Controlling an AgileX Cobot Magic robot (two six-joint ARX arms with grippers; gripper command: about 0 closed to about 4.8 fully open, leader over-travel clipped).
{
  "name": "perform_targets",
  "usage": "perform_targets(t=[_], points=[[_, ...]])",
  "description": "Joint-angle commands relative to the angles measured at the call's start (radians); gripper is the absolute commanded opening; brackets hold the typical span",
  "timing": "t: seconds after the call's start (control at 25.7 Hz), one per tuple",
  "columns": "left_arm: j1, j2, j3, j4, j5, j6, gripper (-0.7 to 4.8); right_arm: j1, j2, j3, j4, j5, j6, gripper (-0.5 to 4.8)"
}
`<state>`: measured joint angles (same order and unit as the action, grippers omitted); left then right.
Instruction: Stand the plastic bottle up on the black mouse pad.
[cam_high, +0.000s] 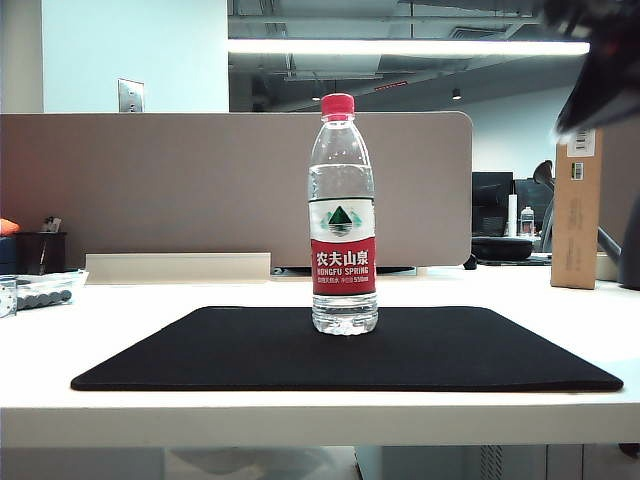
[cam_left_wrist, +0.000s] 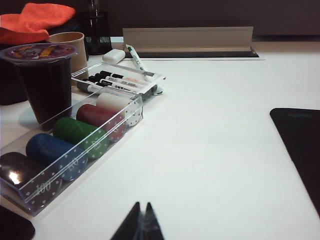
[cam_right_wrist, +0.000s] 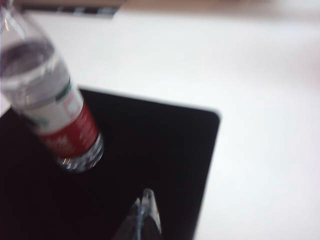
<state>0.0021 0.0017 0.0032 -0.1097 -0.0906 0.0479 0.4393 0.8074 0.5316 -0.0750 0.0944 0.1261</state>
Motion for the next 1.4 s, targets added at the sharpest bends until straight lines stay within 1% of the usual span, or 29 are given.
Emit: perform_targets(t=[0.04,0.16,0.19,0.27,0.31,0.43,0.51,0.66,0.74,0.93,1.2,1.4], points=[[-0.002,0.001,0.005,0.01,0.001,-0.003,-0.04,0.0,-0.097,-0.013,-0.025,0.098,-0.08,-0.01],[-0.002,0.001,0.005,0.01,0.001,-0.003,-0.04,-0.025,-0.206,-0.08,0.011,0.159,-0.112,-0.01],[-0.002,0.001,0.005,0.01,0.001,-0.003,-0.04,-0.042,-0.242,-0.109,0.032,0.161,-0.111,-0.01],[-0.002,0.001,0.005,0.011,0.001,-0.003,-0.04,-0.114,-0.36,-0.215,0.089,0.141,-0.09,-0.01],[-0.002,0.001,0.005,0.01,0.001,-0.003,-0.04,-0.161,-0.444,-0.287,0.107,0.11,-0.065,-0.01],[-0.002,0.001,0.005,0.01,0.001,-0.003,-0.04,-0.22,-0.56,-0.375,0.109,0.039,-0.053,-0.01],[-0.002,0.001,0.005,0.01,0.001,-0.003,-0.04,-0.257,-0.62,-0.418,0.109,-0.02,-0.051,-0.01],[-0.002,0.001,0.005,0.01,0.001,-0.003,-0.04,-0.337,-0.714,-0.481,0.108,-0.17,-0.047,-0.01],[-0.002,0.001,0.005,0.01,0.001,-0.003,-0.04,-0.374,-0.768,-0.515,0.102,-0.212,-0.046,-0.01],[-0.002,0.001,0.005,0.011,0.001,-0.003,-0.04,-0.387,-0.809,-0.53,0.07,-0.194,-0.045,-0.01],[-0.002,0.001,0.005,0.01,0.001,-0.003,-0.04,-0.385,-0.809,-0.53,0.072,-0.11,-0.048,-0.01],[-0.002,0.001,0.005,0.01,0.001,-0.003,-0.04,-0.384,-0.809,-0.53,0.072,-0.116,-0.048,-0.01]])
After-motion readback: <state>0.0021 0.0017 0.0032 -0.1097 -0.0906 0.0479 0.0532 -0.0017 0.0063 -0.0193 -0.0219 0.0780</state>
